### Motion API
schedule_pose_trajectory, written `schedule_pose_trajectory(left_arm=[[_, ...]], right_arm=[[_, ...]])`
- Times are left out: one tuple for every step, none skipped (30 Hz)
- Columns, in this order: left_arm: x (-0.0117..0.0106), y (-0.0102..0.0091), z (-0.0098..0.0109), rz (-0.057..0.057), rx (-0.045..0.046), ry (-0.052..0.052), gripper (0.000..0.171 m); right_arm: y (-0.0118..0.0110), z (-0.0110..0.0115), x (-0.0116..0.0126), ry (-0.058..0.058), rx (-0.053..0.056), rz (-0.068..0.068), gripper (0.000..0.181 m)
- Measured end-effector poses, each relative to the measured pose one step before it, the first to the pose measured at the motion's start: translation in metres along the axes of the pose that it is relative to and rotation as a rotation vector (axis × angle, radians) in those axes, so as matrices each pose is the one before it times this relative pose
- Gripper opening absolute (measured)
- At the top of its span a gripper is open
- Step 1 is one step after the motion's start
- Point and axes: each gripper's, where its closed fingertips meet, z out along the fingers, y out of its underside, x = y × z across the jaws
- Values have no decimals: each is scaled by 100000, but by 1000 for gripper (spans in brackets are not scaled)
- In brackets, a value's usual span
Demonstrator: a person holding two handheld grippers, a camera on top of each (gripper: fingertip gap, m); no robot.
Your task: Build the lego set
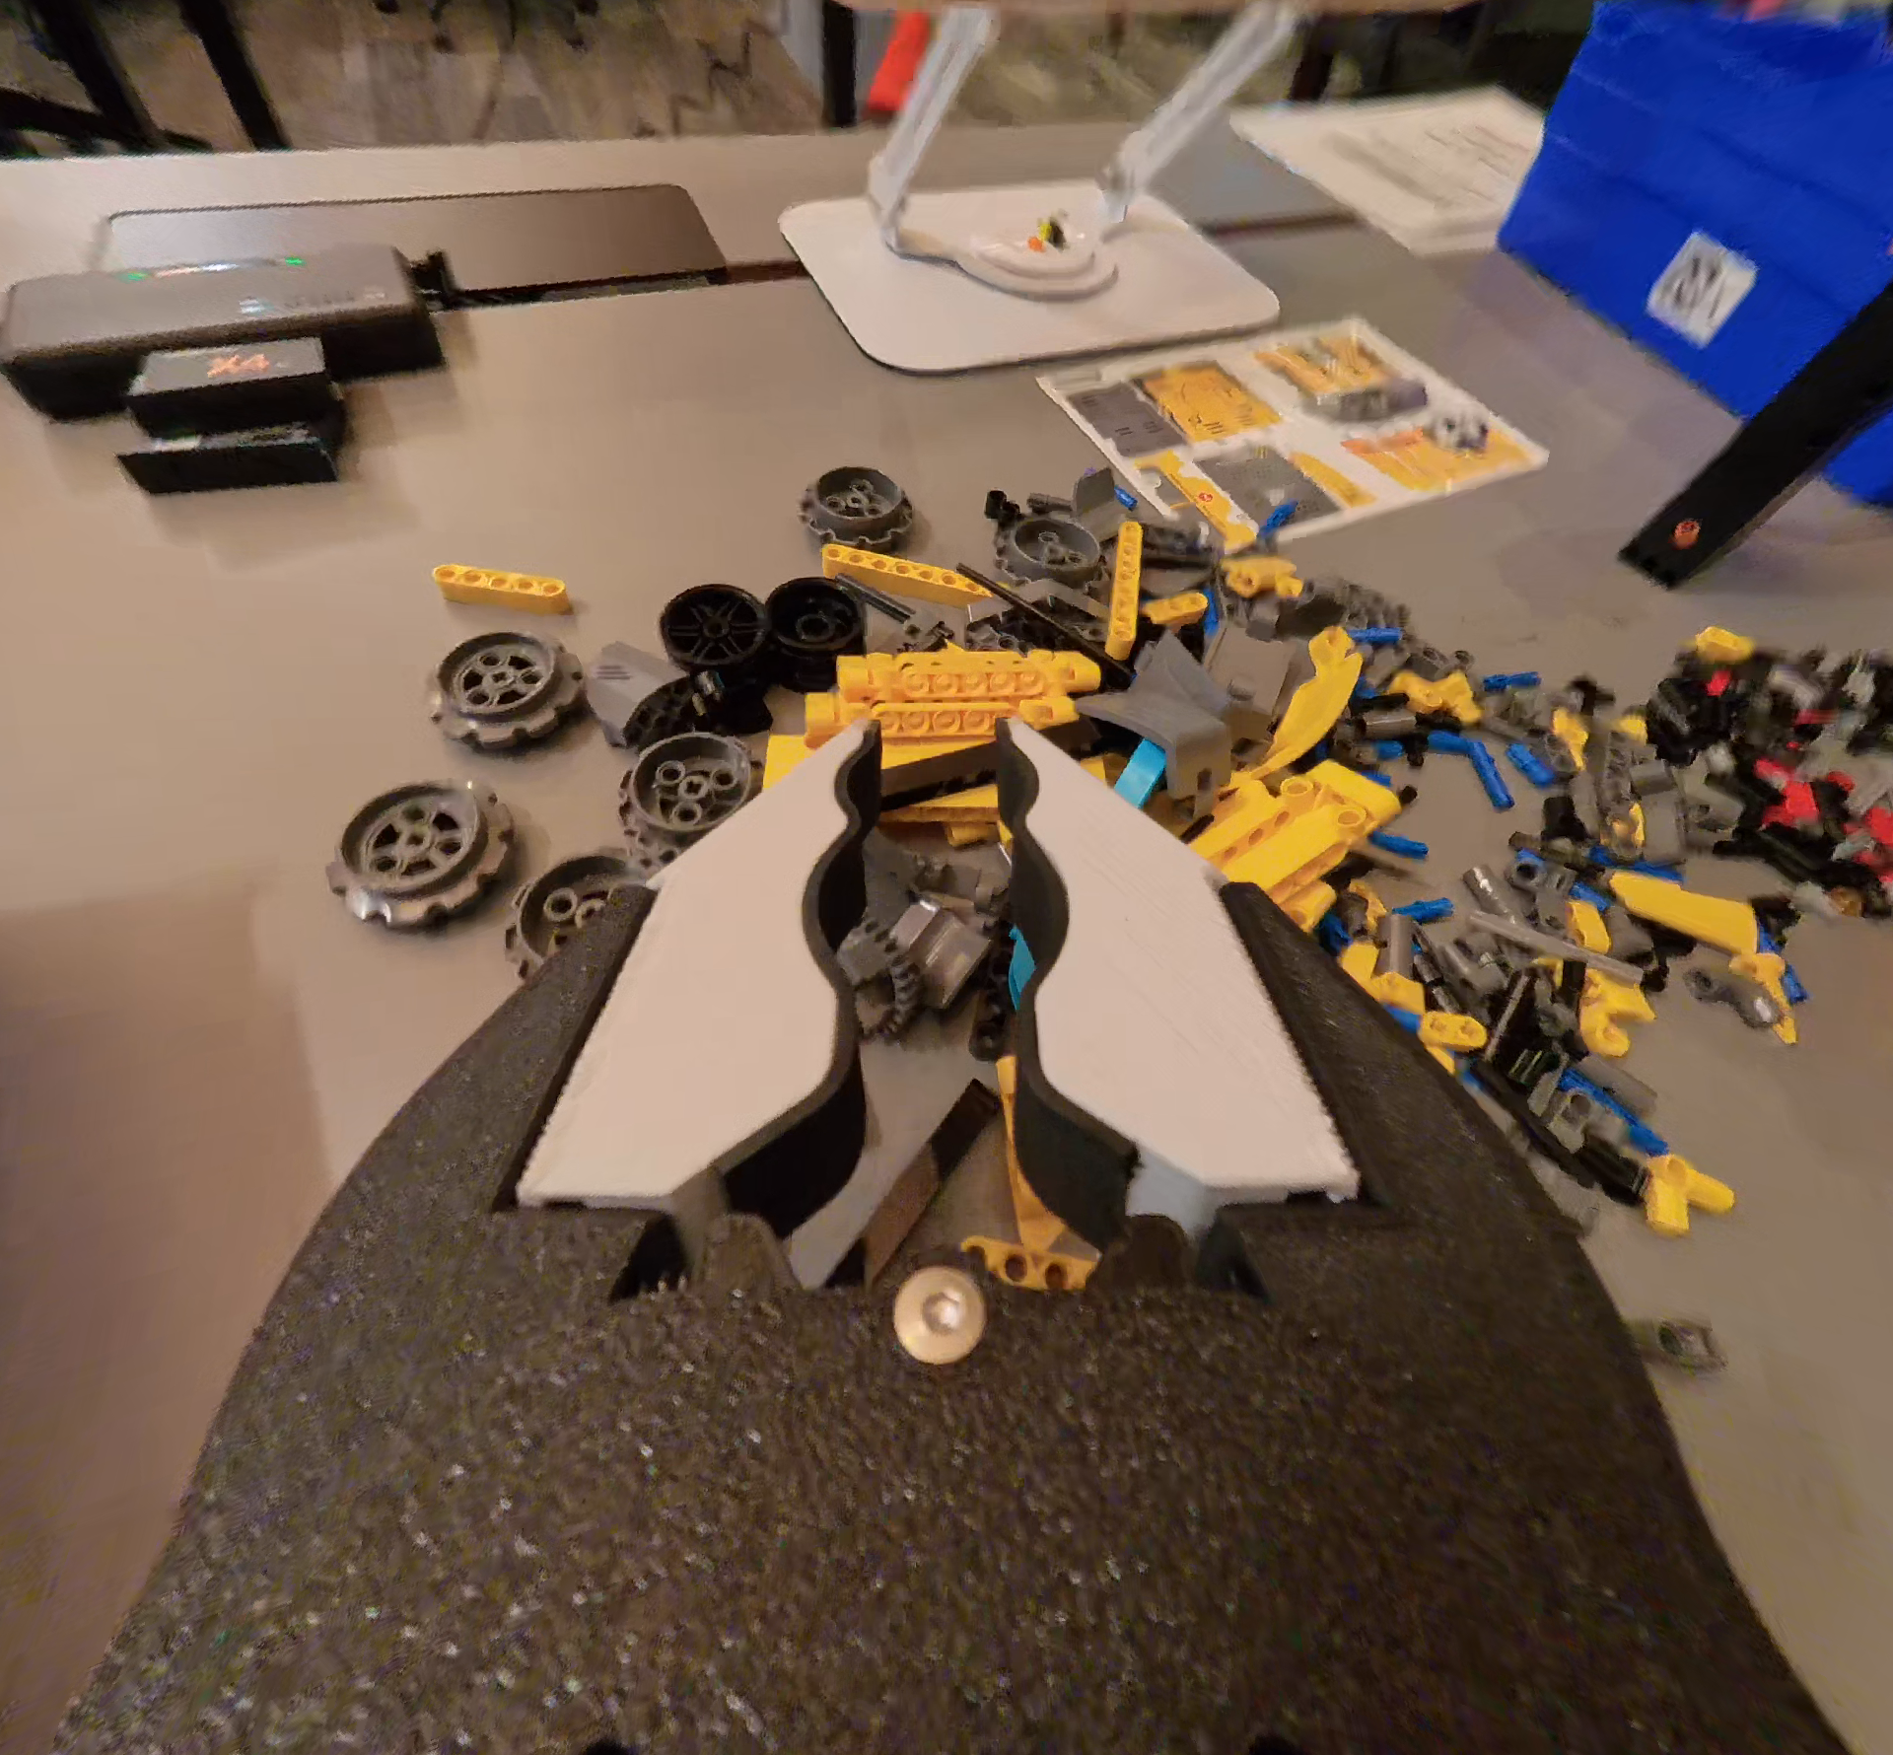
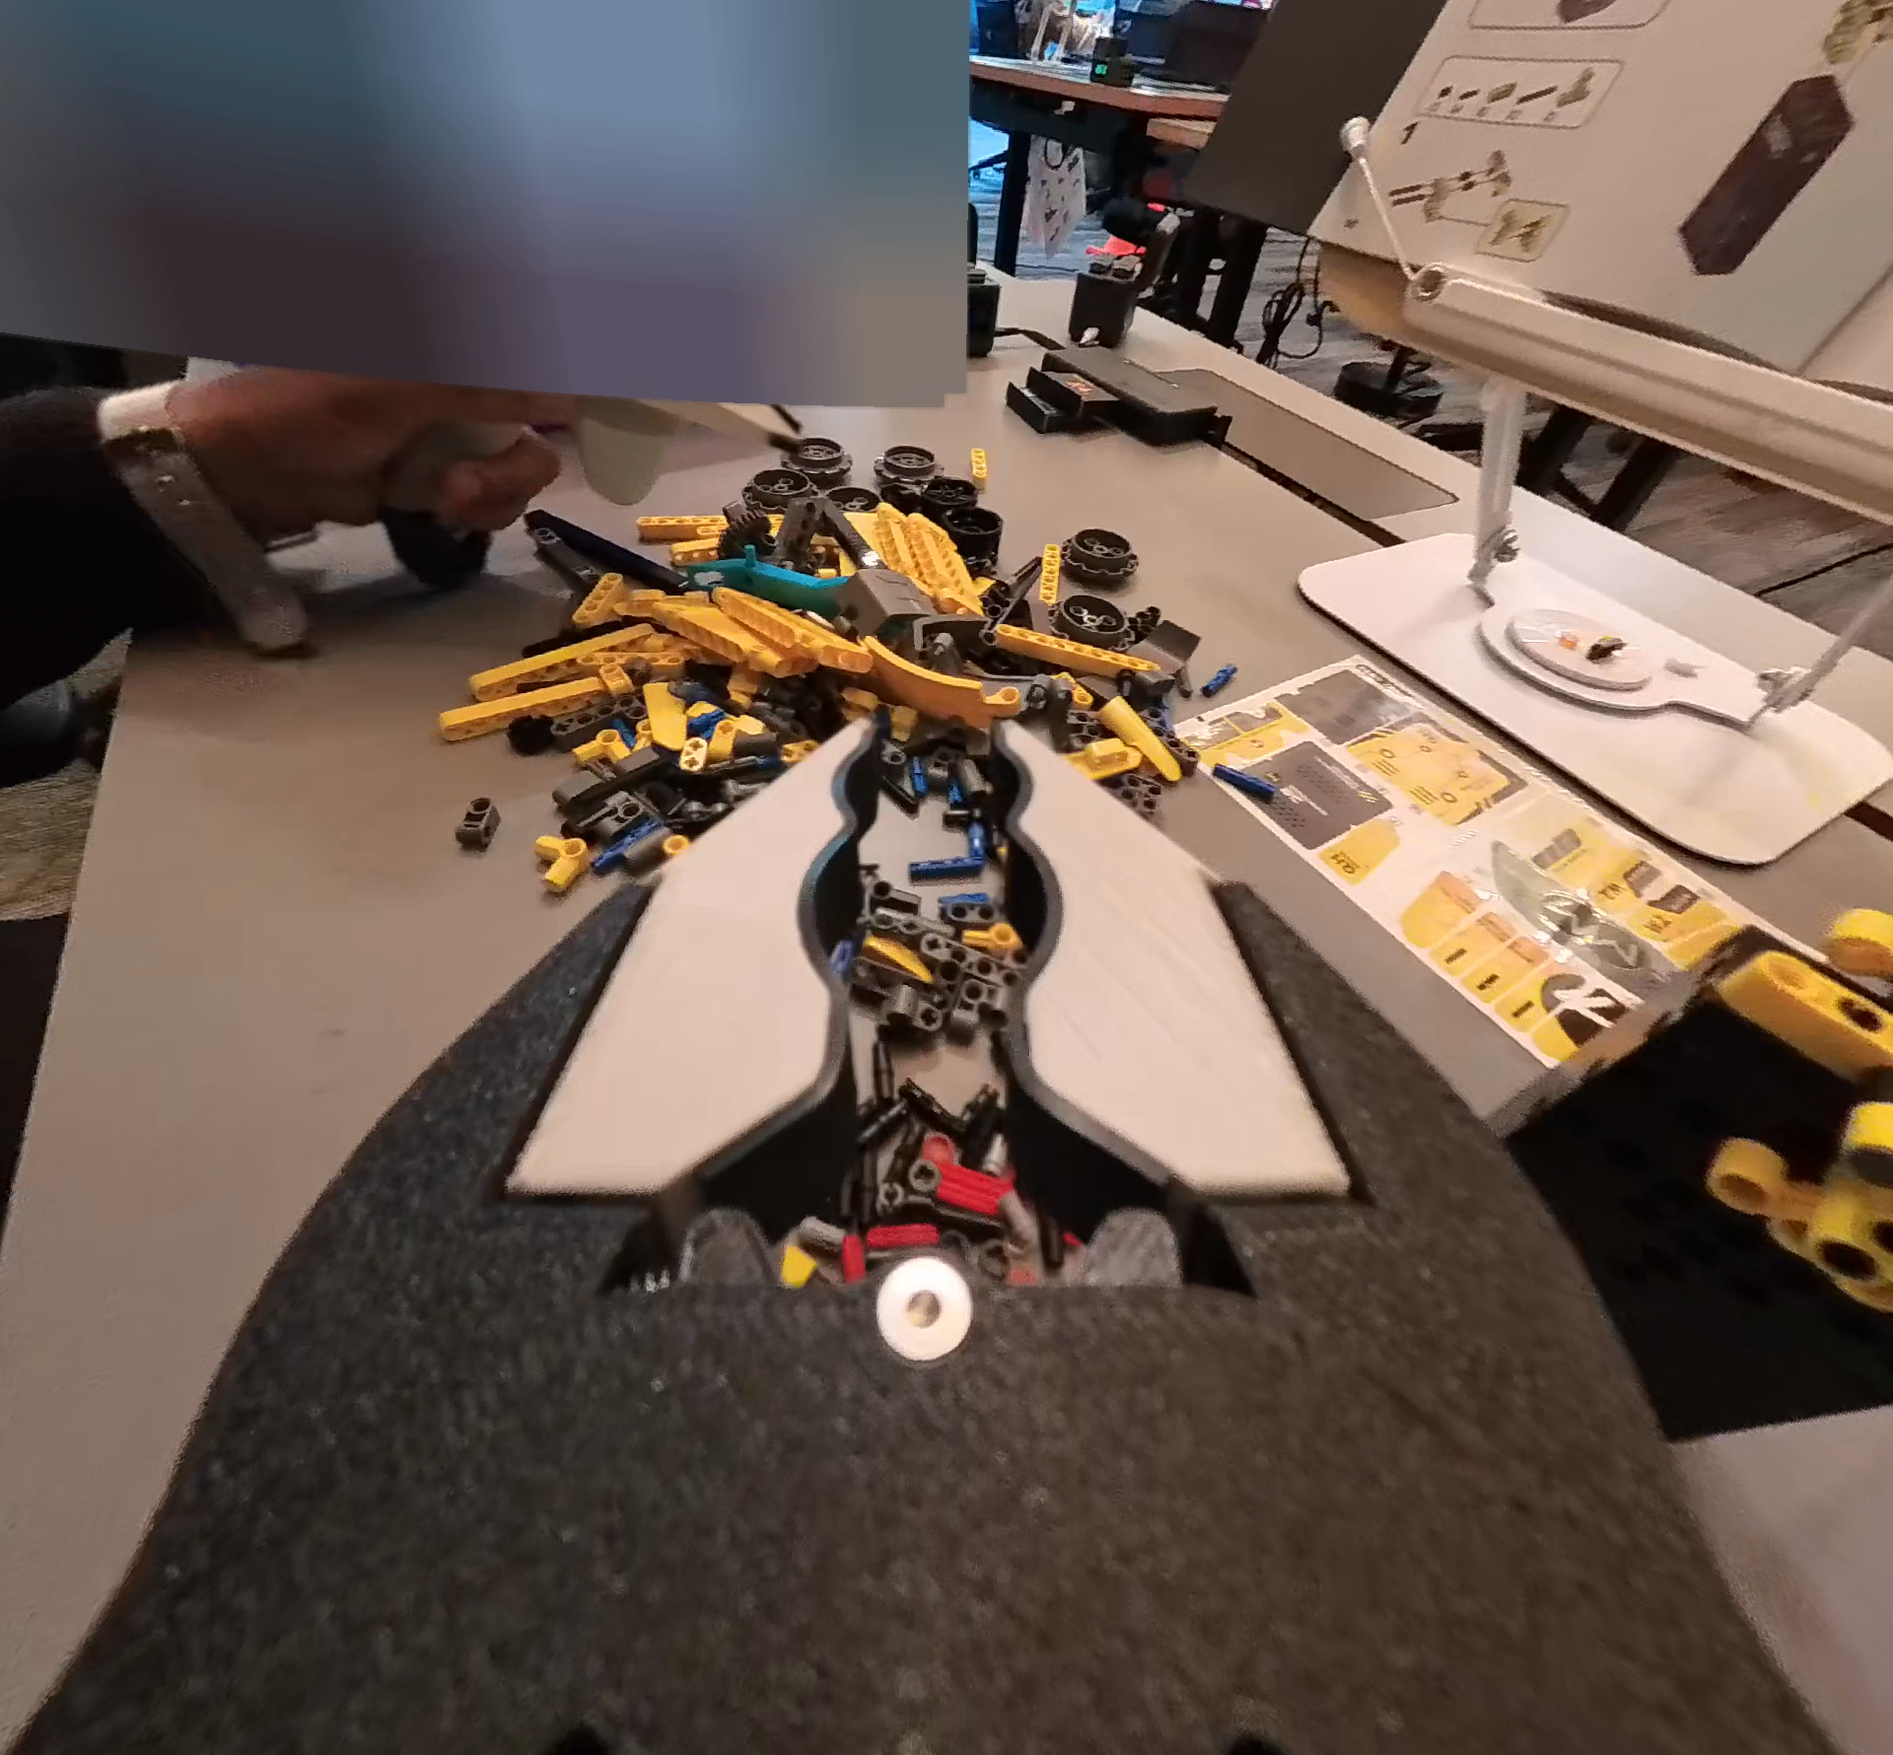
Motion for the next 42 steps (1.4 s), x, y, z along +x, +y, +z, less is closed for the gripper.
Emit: schedule_pose_trajectory(left_arm=[[289,-152,494,5499,-4315,1213,22],[51,-730,425,6588,-771,-437,22],[-80,-1096,375,6964,1752,-523,21],[-68,-1005,481,6125,1186,1126,21],[230,-630,649,4138,-1268,4899,21],[856,-143,723,2312,-4337,10453,21],[1310,146,647,2185,-5702,14241,21],[1308,272,483,4067,-5109,14239,22],[415,325,469,4292,-4190,7944,22],[-831,273,447,3642,-3732,-488,22],[-1022,338,408,2685,-4002,-1953,22],[-531,335,343,952,-3819,799,22],[-338,257,255,-442,-2931,1847,22],[-191,236,182,-1026,-2400,2506,22],[-130,311,128,-1190,-2195,2696,22],[-172,337,123,-1797,-1691,2356,22],[-46,285,135,-2538,-1079,2968,22],[36,164,152,-2143,-154,2797,22],[86,84,156,-1235,565,2270,22],[161,144,170,-638,139,2033,22],[169,265,202,-380,-765,1606,22],[26,361,227,-385,-1606,471,22],[-90,372,243,-159,-1893,-383,21],[71,86,147,62,-265,494,21],[237,-44,71,300,313,1431,19],[-54,42,61,408,-513,-585,15],[-65,12,6,944,-385,-954,14],[-57,-30,-49,832,-104,-961,12],[-87,-123,-137,683,416,-1289,10],[-239,-244,-241,562,1075,-2246,8],[-153,-362,-366,673,1914,-2000,7],[-4,-581,-520,301,3165,-1309,7],[142,-836,-687,-77,4690,-729,7],[169,-1080,-795,-431,6135,-961,7],[380,-1275,-820,-1063,7418,-14,7],[734,-1532,-771,-2995,9251,1987,7],[937,-1686,-637,-5375,10593,2794,7],[1367,-1604,-476,-6551,11034,4475,7],[1608,-1313,-250,-6763,10312,4567,7],[1332,-1015,-17,-7325,9806,1653,7],[1450,-378,179,-6068,7057,1686,7],[1494,32,307,-5144,5706,1605,7]], right_arm=[[-7,53,-188,-875,6,252,21],[-45,22,-157,-557,261,-9,21],[-73,-3,-127,-349,361,-162,21],[-37,-5,-96,-253,175,-138,21],[-26,-9,-67,-128,15,-141,21],[-34,-29,-16,104,41,-261,21],[-55,-44,20,316,145,-366,21],[-97,-88,37,409,303,-431,21],[-175,-114,30,387,705,-533,21],[-279,-173,-1,283,1336,-628,21],[-357,-190,-34,105,1934,-561,20],[-371,-191,-75,-124,2160,-333,21],[-314,-143,-66,-291,1824,-47,20],[-214,-96,-30,-292,1193,199,20],[-123,-57,-22,-284,702,270,20],[-72,-20,-53,-457,357,271,20],[-54,-14,-94,-650,274,182,20],[-97,-25,-97,-449,485,-116,20],[-104,-31,-43,-24,518,-337,20],[-56,-21,-10,86,241,-266,20],[-5,-7,-25,-100,30,0,19],[-4,11,-42,-264,30,230,19],[-12,6,-49,-284,96,272,19],[-17,-1,-38,-233,138,201,19],[-35,-7,-32,-165,190,114,19],[-35,-7,-13,-68,188,36,19],[6,-26,6,47,42,-59,19],[11,-25,41,273,-81,-205,19],[-11,-49,82,482,30,-263,19],[-47,-60,77,410,320,-90,19],[-75,-62,46,125,481,213,19],[-75,-43,16,-69,476,425,19],[-46,-47,5,-121,405,441,19],[-39,-30,-14,-119,318,323,19],[-34,-12,-23,-86,251,117,19],[-24,4,-53,-97,138,-152,19],[25,31,-93,-175,-125,-417,19],[85,83,-135,-293,-473,-686,19],[134,119,-196,-475,-767,-972,19],[139,167,-258,-599,-905,-1239,19],[97,193,-290,-482,-786,-1339,19],[23,204,-295,-382,-367,-1209,20]])
